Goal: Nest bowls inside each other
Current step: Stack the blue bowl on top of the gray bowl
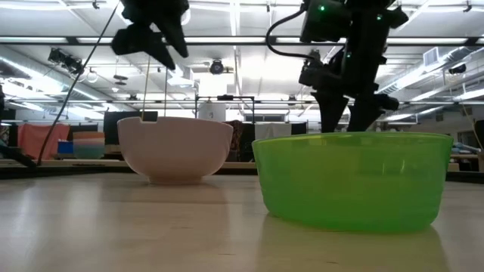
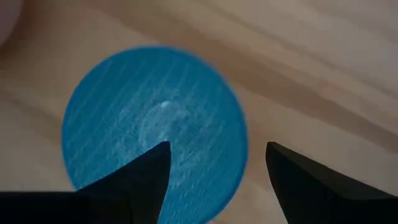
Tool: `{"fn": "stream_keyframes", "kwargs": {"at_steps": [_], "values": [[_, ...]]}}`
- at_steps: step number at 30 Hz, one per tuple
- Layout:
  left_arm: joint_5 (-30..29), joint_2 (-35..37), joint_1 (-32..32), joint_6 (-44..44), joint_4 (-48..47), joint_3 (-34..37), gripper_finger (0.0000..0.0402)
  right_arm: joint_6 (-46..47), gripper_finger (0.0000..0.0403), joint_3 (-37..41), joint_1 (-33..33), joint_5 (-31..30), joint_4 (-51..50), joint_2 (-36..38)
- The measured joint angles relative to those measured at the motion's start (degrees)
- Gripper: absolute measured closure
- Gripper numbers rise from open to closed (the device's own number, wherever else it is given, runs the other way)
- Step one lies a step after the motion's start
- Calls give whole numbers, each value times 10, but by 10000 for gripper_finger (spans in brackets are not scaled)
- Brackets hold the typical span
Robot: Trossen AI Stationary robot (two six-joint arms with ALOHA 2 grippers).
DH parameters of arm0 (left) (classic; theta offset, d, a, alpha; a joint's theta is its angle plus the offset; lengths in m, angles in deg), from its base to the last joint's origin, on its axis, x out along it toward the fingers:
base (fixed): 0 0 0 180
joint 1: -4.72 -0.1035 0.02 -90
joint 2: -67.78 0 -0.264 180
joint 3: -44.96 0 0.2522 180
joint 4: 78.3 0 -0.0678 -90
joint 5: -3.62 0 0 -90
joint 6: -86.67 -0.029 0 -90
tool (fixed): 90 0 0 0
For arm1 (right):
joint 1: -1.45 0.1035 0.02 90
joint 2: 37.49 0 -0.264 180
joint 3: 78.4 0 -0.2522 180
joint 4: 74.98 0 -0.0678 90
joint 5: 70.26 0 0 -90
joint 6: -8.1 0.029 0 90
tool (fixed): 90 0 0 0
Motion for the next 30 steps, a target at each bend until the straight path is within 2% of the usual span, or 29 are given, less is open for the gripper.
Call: {"fn": "stream_keyframes", "kwargs": {"at_steps": [6, 11, 15, 18, 22, 30], "values": [[-29, -3, 39, 70, -82, 0, 228, -11, 133, 54, -9, 22, 105, 0], [-33, -4, 53, 110, -96, 0, 228, -13, 133, 90, -15, 24, 145, 0], [-33, -8, 54, 109, -82, 0, 228, -14, 133, 122, -25, 32, 200, 0], [-33, -9, 53, 73, -51, 0, 228, -18, 134, 138, -33, 38, 240, 0], [-33, -21, 54, 43, -32, 0, 228, -38, 141, 145, -36, 47, 247, 0], [-25, -40, 57, 66, -31, 0, 228, -48, 179, 155, -29, 47, 243, 0]]}}
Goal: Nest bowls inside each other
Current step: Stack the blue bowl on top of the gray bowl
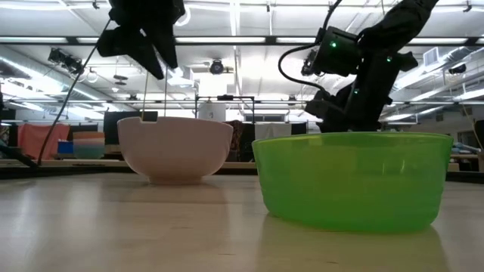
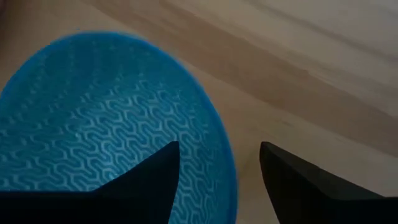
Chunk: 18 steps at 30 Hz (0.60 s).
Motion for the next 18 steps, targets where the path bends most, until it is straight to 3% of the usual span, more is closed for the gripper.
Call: {"fn": "stream_keyframes", "kwargs": {"at_steps": [7, 13, 18], "values": [[2, -2, 0, -32, -6, 0, 228, 0, 212, 0, 17, -4, 5, 0], [3, -4, 0, 32, -2, 0, 228, 3, 243, 0, 35, -21, 6, 0], [3, -6, 4, -1, -21, 0, 228, 2, 264, 0, 44, -38, 18, 0]]}}
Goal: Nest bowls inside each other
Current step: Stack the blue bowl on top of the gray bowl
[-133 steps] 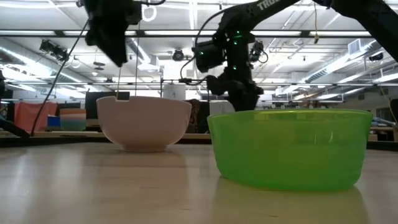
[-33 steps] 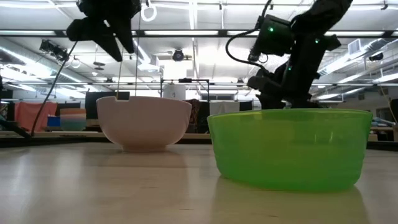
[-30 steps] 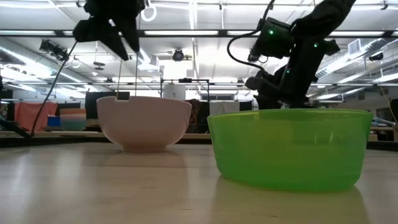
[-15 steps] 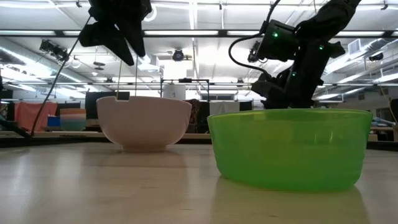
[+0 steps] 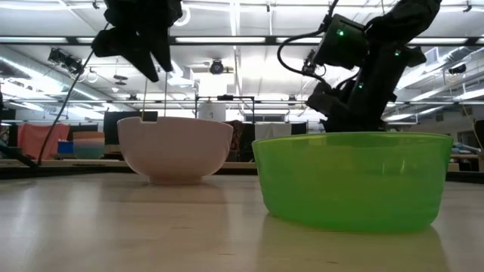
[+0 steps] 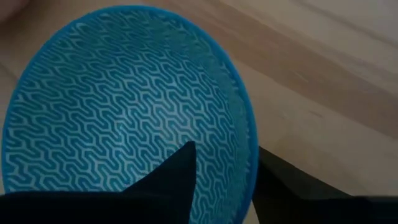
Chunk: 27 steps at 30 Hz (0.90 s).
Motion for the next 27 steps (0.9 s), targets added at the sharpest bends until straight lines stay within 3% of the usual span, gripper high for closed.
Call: {"fn": "stream_keyframes", "kwargs": {"at_steps": [6, 14, 21, 27], "values": [[20, 8, -43, -92, -61, 0, 228, 33, 290, 0, 0, -10, 18, -9], [-57, 91, -35, -162, -83, 0, 228, 152, 315, -3, 19, -1, 55, -57], [-79, 143, -46, -225, -145, 0, 228, 236, 348, -3, 49, -6, 98, -72], [-82, 153, -72, -293, -140, 0, 228, 257, 353, -16, 64, -24, 90, -72]]}}
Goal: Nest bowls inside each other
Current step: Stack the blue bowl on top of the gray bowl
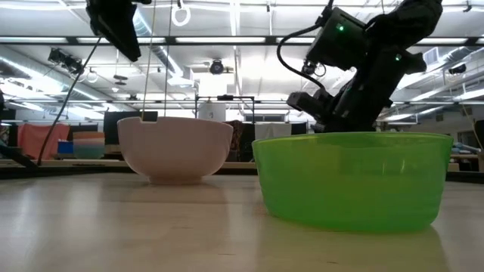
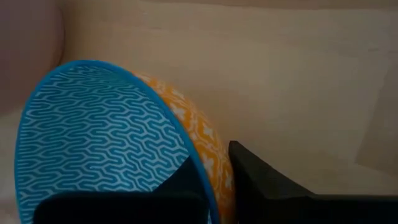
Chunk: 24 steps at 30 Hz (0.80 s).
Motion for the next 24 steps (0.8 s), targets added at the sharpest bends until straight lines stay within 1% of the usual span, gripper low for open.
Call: {"fn": "stream_keyframes", "kwargs": {"at_steps": [3, 6, 10, 13, 15, 17, 19, 24], "values": [[0, 0, -4, -6, -5, 0, 228, 10, 355, -11, 3, 0, -7, -3], [-8, 9, 15, -6, 3, 16, 228, 7, 355, -26, 3, 0, -13, -4], [-11, 45, 30, 26, 30, 92, 228, 4, 355, -48, 4, -1, -7, -3], [21, 82, 33, 66, 81, 154, 228, 4, 355, -69, 7, -6, -9, -3], [32, 105, 39, 86, 113, 184, 228, 1, 355, -89, 7, -6, -8, -3], [32, 121, 43, 107, 132, 200, 228, -14, 355, -116, 7, -7, -20, -3], [31, 130, 43, 130, 131, 205, 228, -41, 355, -145, -1, -9, -43, -3], [31, 131, 43, 149, 128, 206, 228, -139, 355, -238, -39, -19, -136, -3]]}}
